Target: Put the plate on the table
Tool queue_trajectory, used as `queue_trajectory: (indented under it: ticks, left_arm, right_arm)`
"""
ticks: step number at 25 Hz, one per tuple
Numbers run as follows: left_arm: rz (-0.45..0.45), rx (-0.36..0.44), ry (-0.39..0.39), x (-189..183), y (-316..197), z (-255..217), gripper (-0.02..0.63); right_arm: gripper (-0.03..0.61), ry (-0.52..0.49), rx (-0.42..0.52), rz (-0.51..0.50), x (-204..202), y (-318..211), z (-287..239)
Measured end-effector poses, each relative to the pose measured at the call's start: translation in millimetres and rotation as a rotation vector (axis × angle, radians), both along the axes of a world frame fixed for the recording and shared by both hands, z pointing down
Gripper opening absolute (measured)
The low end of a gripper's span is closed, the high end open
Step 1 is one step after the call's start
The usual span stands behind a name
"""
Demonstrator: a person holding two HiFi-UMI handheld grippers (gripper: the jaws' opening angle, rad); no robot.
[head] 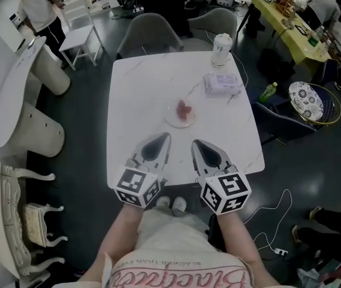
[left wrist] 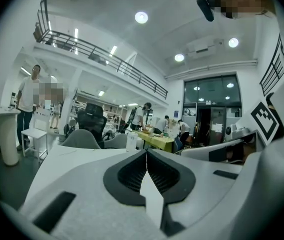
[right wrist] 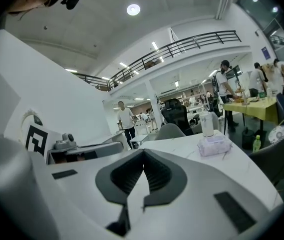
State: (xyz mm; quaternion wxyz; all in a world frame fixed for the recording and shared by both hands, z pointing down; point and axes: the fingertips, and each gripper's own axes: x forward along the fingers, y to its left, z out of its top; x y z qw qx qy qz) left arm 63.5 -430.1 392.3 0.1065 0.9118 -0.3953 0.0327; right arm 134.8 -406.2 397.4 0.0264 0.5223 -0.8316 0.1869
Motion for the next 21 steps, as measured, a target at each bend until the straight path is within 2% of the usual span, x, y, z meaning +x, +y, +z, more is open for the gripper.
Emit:
queue_trajectory:
  ticks: [12, 21]
  left_arm:
    - [0.073, 0.059, -0.003, 4, 27, -27, 0.005]
    - [0.094, 0.066, 0.001, -6, 29, -32, 0.005]
  right_arm:
    - [0.005, 0.033, 0.049, 0.007, -23, 24, -30]
    - [0.005, 0.047, 0.057, 0.015, -35, 27, -35]
